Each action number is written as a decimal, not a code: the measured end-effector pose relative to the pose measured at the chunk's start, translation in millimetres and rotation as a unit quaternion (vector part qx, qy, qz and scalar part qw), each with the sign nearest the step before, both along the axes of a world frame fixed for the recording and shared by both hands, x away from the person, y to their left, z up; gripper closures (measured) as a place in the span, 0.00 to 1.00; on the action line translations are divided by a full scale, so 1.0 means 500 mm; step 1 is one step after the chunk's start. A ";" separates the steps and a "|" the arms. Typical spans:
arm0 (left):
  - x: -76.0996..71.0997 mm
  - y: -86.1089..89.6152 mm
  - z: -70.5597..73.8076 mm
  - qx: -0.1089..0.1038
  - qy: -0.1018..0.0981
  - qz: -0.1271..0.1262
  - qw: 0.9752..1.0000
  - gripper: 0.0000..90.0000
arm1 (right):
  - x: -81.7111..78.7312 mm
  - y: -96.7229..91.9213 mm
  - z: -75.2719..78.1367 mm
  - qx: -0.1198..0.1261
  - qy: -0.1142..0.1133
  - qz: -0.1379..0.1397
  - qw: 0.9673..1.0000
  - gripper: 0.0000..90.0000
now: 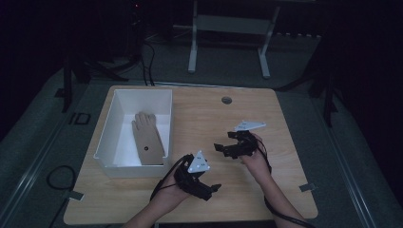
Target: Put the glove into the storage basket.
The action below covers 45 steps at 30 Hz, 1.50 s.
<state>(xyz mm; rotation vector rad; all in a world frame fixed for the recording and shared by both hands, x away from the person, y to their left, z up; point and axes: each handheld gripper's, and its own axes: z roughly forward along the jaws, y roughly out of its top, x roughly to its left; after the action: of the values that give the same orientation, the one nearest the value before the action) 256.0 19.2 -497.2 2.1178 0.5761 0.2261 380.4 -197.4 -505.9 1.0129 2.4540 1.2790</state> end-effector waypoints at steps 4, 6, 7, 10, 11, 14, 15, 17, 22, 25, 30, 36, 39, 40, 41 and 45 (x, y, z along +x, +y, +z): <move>0.001 -0.010 -0.022 0.003 0.001 -0.009 1.000 0.10 | -0.008 -0.018 -0.016 0.003 -0.001 0.002 1.000 0.16; 0.003 -0.013 -0.033 0.002 0.003 -0.010 1.000 0.10 | -0.014 -0.025 -0.027 0.000 -0.003 0.005 1.000 0.16; 0.004 -0.014 -0.039 0.000 0.002 -0.012 1.000 0.10 | -0.016 -0.029 -0.033 -0.002 -0.005 0.005 1.000 0.16; 0.008 -0.018 -0.057 0.002 0.004 -0.016 1.000 0.10 | -0.025 -0.039 -0.051 -0.005 -0.004 0.011 1.000 0.16; 0.009 -0.020 -0.063 0.004 0.004 -0.017 1.000 0.10 | -0.027 -0.042 -0.057 -0.010 -0.004 0.013 1.000 0.16; 0.010 -0.023 -0.078 0.003 0.007 -0.020 1.000 0.10 | -0.034 -0.051 -0.070 -0.013 -0.002 0.016 1.000 0.16; 0.010 -0.024 -0.083 0.001 0.008 -0.021 1.000 0.10 | -0.037 -0.053 -0.074 -0.015 -0.003 0.015 1.000 0.16; 0.008 -0.027 -0.093 0.002 0.002 -0.023 1.000 0.10 | -0.039 -0.056 -0.077 -0.017 -0.004 0.015 1.000 0.16; 0.007 -0.031 -0.109 -0.003 0.004 -0.029 1.000 0.10 | -0.052 -0.078 -0.095 -0.027 -0.005 0.013 1.000 0.16; 0.005 -0.037 -0.119 -0.003 0.007 -0.036 0.999 0.10 | -0.057 -0.088 -0.097 -0.022 -0.008 0.011 1.000 0.16; 0.001 -0.042 -0.130 -0.006 0.002 -0.044 0.999 0.11 | -0.068 -0.101 -0.100 -0.025 -0.016 0.008 1.000 0.16; 0.000 -0.039 -0.135 -0.019 0.002 -0.039 0.999 0.11 | -0.085 -0.118 -0.113 -0.027 -0.032 0.011 0.999 0.16; 0.000 -0.037 -0.138 -0.019 0.005 -0.040 0.999 0.11 | -0.089 -0.121 -0.112 -0.032 -0.041 0.013 0.999 0.16; -0.001 -0.037 -0.139 -0.019 0.005 -0.040 0.999 0.11 | -0.088 -0.123 -0.111 -0.030 -0.042 0.013 0.999 0.16; -0.001 -0.037 -0.139 -0.020 0.006 -0.040 0.999 0.11 | -0.088 -0.124 -0.111 -0.029 -0.042 0.010 0.999 0.16; -0.002 -0.036 -0.138 -0.022 0.005 -0.041 0.999 0.11 | -0.086 -0.129 -0.114 -0.028 -0.042 0.004 0.999 0.16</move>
<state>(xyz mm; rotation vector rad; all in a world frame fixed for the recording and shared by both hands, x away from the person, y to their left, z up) 254.8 1.1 -566.4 2.0963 0.4952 0.1558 337.6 -261.7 -562.7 0.9170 2.4195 1.2223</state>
